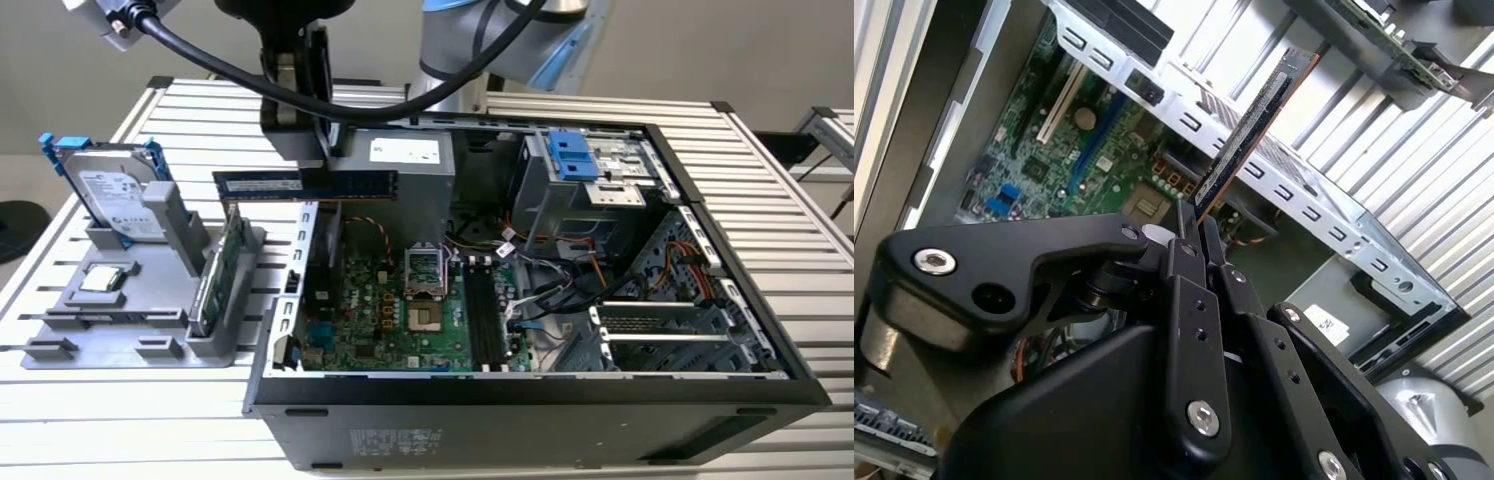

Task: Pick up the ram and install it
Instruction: 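Pick up the ram and move it above insertion slot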

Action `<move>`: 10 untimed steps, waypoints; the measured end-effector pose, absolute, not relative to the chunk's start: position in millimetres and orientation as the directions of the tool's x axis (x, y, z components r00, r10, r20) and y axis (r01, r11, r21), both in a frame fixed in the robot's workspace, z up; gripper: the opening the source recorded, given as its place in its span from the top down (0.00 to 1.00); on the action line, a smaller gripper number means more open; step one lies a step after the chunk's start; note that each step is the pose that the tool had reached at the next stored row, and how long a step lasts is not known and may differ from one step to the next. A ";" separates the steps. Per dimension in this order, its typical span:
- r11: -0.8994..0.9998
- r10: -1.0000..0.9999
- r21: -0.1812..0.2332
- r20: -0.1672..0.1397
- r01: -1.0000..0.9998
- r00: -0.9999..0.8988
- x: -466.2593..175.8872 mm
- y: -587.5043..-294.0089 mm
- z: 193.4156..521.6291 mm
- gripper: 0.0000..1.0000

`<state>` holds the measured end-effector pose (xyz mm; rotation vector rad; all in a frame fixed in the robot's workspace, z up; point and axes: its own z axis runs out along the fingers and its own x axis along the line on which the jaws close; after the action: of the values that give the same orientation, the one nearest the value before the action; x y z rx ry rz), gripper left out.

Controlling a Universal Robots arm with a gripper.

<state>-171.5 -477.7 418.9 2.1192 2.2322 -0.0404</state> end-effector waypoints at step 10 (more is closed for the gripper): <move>0.053 0.997 0.025 -0.064 0.998 -0.051 -167.1 -477.7 418.9 1.00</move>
<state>-167.1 -477.7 418.9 2.1190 2.2323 -0.0405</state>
